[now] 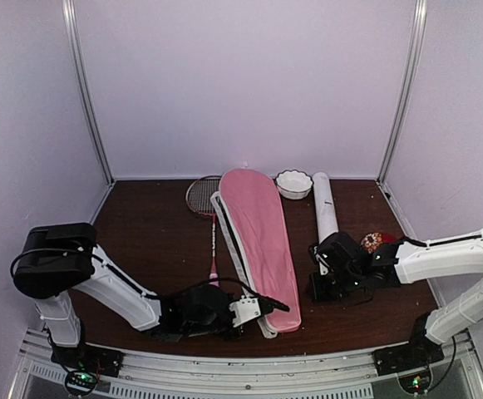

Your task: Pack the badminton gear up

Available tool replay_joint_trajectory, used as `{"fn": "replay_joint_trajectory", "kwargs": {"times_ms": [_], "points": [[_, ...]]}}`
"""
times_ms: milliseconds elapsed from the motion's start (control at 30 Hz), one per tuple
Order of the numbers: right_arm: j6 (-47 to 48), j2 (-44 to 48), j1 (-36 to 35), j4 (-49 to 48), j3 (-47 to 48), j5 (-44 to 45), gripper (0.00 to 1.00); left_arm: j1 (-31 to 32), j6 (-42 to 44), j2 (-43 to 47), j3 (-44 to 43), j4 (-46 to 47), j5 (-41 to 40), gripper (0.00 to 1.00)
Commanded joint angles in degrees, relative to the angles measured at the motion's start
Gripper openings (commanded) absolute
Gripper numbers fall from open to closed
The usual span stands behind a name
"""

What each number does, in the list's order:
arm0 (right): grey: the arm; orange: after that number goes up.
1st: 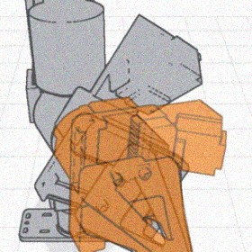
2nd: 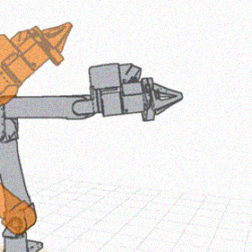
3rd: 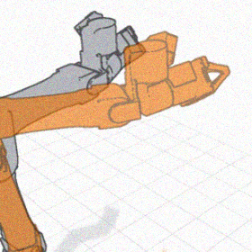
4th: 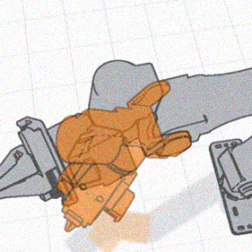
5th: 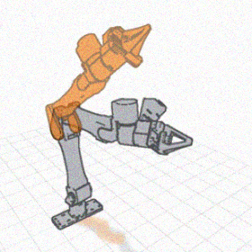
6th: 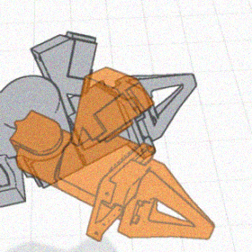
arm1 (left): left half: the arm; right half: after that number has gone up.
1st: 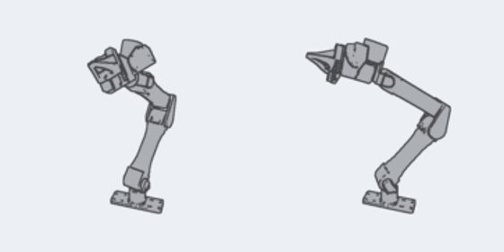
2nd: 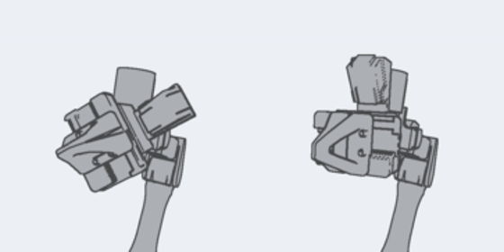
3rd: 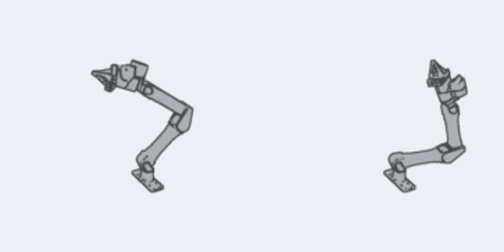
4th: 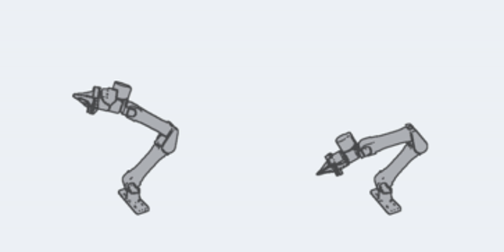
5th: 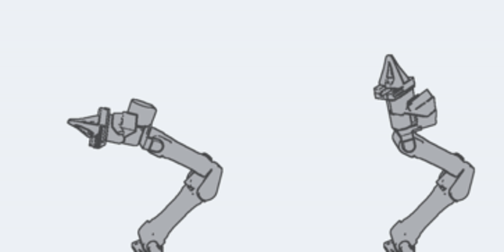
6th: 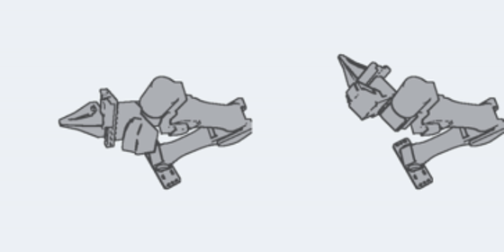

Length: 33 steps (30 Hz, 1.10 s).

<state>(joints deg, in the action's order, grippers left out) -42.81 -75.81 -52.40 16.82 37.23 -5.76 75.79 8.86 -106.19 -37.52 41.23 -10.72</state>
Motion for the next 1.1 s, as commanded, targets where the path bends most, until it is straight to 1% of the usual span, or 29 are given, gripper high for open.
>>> {"fn": "replay_joint_trajectory", "kwargs": {"times_ms": [0, 133, 333, 400, 533, 700, 933, 1067], "points": [[2.4, -4.3, 0.1, 4.2, 1.1, 4.4, 0.07, -1.2, -1.2, -2.0, -2.6, -0.3, -0.5, 0.15], [2.9, -7.0, -0.1, 1.1, 0.8, 1.8, 0.03, -1.5, -1.4, -2.0, -2.7, -0.8, -0.4, 0.14], [3.5, -9.5, -1.4, -0.8, 1.7, 0.5, 0.02, -1.5, -2.2, 1.9, 1.3, -1.0, -1.4, 0.14], [3.6, -10.1, -1.6, -1.0, 2.0, 0.5, 0.02, -1.5, -2.3, 1.1, 0.3, -2.9, -1.7, 0.14], [4.2, -11.2, -1.8, -1.4, 2.7, -0.3, 0.02, -1.7, -1.9, -1.6, -2.0, -2.2, -1.6, 0.13], [4.6, -12.3, -2.7, -1.6, 3.3, -0.9, 0.01, -3.1, -2.4, -4.2, -5.7, -1.7, 0.4, 0.13], [4.5, -13.8, -4.0, -2.9, 3.4, -2.3, 0.01, -3.1, -1.4, -5.6, -8.4, -2.3, 2.5, 0.13], [3.9, -14.8, -5.0, -3.7, 3.5, -2.6, 0.0, -3.1, -1.9, -6.7, -8.4, -2.6, 4.2, 0.12]]}}
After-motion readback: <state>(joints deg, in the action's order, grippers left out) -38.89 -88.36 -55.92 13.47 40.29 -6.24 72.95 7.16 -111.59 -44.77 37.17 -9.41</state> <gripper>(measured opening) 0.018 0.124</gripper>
